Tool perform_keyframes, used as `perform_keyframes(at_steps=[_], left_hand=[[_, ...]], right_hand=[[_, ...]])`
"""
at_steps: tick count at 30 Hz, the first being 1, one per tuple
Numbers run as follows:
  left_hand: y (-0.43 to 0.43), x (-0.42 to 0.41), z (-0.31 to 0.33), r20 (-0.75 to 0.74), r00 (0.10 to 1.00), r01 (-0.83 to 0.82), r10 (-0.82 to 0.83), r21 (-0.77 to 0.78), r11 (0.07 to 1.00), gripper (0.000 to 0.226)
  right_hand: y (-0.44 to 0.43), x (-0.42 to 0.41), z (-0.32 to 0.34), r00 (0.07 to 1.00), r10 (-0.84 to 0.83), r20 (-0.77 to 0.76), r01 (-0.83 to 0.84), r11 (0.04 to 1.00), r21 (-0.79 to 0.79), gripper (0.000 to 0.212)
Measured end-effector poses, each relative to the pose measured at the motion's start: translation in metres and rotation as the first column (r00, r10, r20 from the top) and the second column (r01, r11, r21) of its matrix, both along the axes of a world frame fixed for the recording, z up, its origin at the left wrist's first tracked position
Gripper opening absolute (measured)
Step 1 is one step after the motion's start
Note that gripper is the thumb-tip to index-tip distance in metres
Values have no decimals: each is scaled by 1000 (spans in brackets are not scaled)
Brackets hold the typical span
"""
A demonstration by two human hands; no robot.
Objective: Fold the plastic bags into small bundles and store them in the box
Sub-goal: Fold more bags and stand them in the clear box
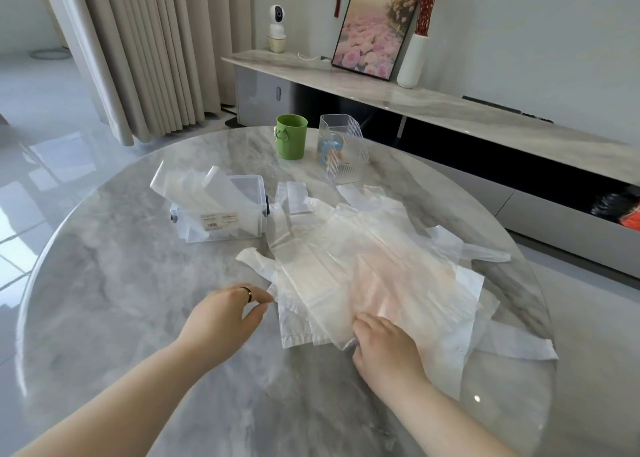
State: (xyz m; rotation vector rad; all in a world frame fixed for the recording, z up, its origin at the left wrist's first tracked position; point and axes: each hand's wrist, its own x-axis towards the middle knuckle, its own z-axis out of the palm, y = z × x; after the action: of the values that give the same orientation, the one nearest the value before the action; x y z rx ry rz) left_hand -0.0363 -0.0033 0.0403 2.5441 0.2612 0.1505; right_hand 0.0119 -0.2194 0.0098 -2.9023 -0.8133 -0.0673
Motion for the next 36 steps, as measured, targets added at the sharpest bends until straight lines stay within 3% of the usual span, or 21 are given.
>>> perform_keyframes(at_steps=[2,4,6,8,11,14,18,21,23,25,27,30,32,34,35,36], left_hand=[[-1,3,-5,46,998,49,-54,98,994,30],[-8,4,-6,54,990,117,-132,218,969,39],[-16,5,-11,104,960,212,-258,329,920,64],[-22,8,-24,114,935,256,-336,439,861,85],[-29,13,-34,59,920,301,-387,525,796,96],[-28,14,-38,-3,922,308,-387,612,729,87],[-26,13,-33,-78,864,452,-498,556,697,55],[-26,7,-26,-111,837,507,-536,525,683,15],[-28,4,-27,-181,832,538,-524,493,684,44],[-30,2,-28,-166,852,507,-497,500,702,62],[-32,1,-29,-145,848,504,-509,513,695,52],[-31,3,-29,-85,837,501,-540,517,694,36],[-26,4,-32,24,842,450,-538,519,727,23],[-25,1,-28,34,838,444,-544,536,718,14],[-26,0,-27,14,829,459,-559,553,696,20],[-28,-4,-21,-10,827,467,-562,568,677,27]], right_hand=[[-4,0,5,999,19,40,-20,1000,12,8],[-9,3,2,997,60,45,-61,998,22,30],[-14,3,7,994,97,51,-100,993,58,39],[-20,-2,10,986,150,71,-158,981,110,37],[-33,-14,8,965,261,26,-261,946,190,27],[-43,-27,2,942,317,108,-332,923,193,24],[-54,-36,-3,945,300,132,-313,945,93,26],[-58,-37,-1,972,233,-21,-229,967,112,17],[-60,-37,2,979,164,-121,-143,976,165,25],[-61,-34,6,978,161,-130,-130,967,218,36],[-65,-38,3,946,147,-288,-61,956,288,34],[-64,-38,7,891,114,-438,48,939,342,46],[-62,-39,14,889,129,-439,31,940,340,46],[-58,-44,20,918,119,-378,-26,970,241,20],[-53,-47,22,951,116,-288,-76,986,148,25],[-47,-53,28,978,122,-169,-112,992,64,43]])
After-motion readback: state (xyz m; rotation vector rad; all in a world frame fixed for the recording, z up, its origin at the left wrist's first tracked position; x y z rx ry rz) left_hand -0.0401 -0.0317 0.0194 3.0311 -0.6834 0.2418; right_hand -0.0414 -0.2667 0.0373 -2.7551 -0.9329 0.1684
